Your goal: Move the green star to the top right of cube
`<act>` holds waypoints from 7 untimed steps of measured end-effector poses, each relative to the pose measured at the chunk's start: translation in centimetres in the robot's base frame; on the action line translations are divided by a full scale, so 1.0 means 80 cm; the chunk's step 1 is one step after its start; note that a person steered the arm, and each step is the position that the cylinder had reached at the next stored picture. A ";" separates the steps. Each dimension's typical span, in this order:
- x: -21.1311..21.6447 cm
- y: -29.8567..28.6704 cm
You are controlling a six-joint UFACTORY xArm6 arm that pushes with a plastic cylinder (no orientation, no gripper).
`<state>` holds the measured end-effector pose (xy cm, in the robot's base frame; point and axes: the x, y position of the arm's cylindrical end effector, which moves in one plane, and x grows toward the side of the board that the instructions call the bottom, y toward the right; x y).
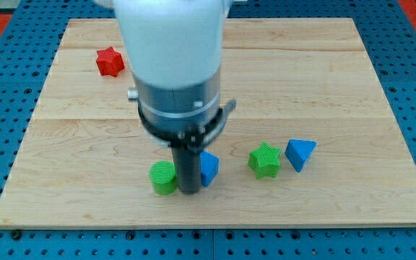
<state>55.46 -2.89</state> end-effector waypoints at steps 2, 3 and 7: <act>-0.025 0.014; 0.006 0.049; -0.018 0.108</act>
<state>53.98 5.79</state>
